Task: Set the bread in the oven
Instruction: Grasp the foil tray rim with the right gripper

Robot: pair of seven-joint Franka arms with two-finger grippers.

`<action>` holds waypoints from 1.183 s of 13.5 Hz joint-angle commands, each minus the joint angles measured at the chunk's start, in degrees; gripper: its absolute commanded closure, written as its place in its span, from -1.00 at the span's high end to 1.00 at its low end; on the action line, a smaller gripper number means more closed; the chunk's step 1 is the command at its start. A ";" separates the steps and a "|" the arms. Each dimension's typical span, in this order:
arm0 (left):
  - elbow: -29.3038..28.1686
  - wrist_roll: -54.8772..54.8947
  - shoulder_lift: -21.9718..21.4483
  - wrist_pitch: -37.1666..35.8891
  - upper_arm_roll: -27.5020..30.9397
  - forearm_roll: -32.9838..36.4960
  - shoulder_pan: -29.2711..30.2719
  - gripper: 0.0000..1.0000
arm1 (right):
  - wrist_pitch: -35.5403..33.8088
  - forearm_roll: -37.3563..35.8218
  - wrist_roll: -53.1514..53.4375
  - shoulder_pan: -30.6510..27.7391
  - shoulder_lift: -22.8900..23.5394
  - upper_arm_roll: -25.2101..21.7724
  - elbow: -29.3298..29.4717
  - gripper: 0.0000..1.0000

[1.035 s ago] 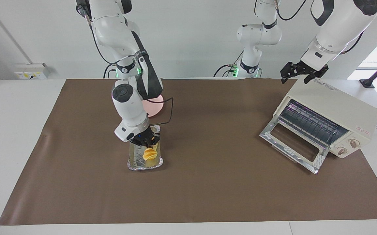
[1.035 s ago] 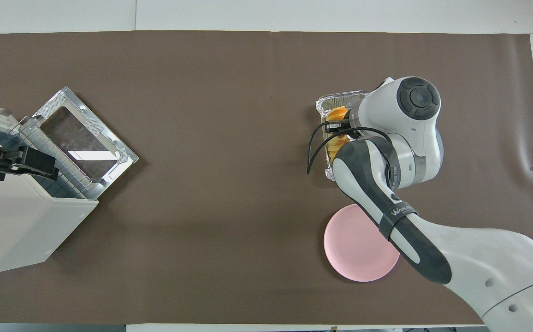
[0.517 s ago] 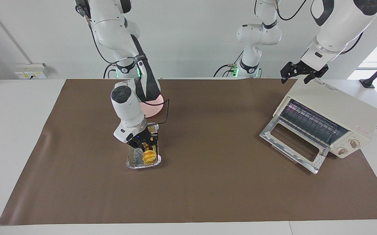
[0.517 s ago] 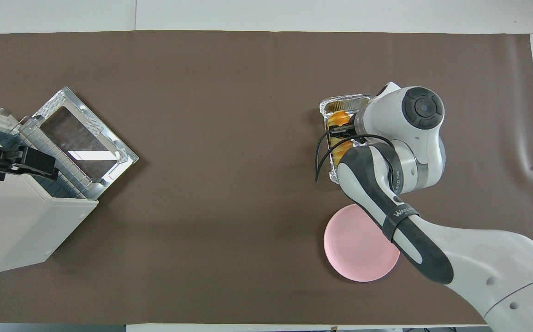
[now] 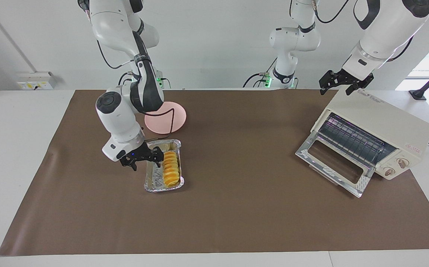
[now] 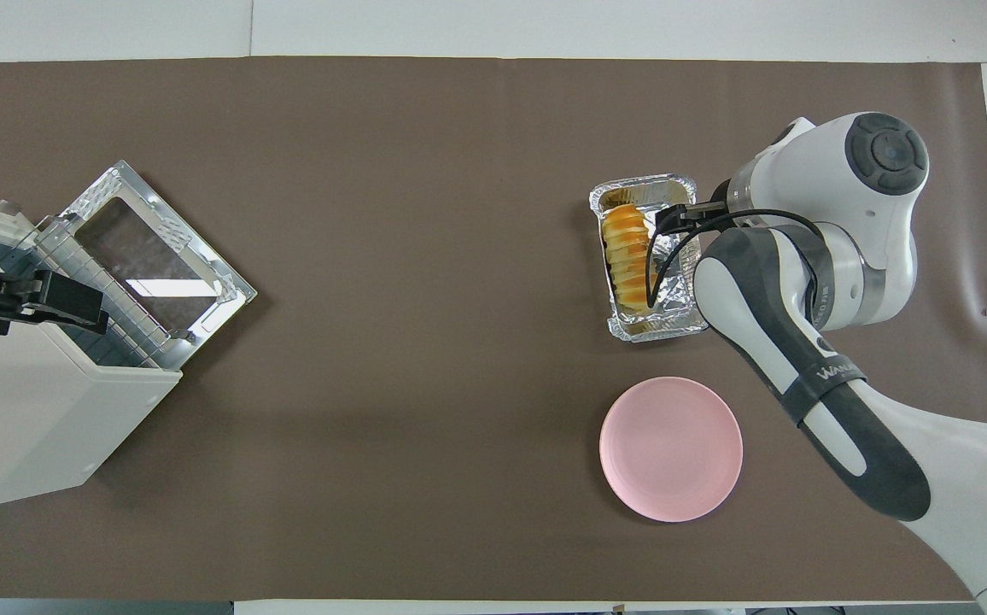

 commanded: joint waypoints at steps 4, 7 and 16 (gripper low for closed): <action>-0.52 0.33 -0.87 0.16 -0.01 -0.33 0.33 1.00 | 3.25 0.75 0.14 -0.62 -0.26 0.70 -6.63 0.20; -0.52 0.25 -0.96 0.16 -0.01 -0.33 0.33 1.00 | 3.71 0.83 0.05 -0.80 -0.44 0.70 -7.88 -0.78; -0.52 0.33 -0.87 0.16 -0.01 -0.33 0.33 1.00 | -4.90 0.92 6.53 2.00 -1.67 4.21 3.35 -1.00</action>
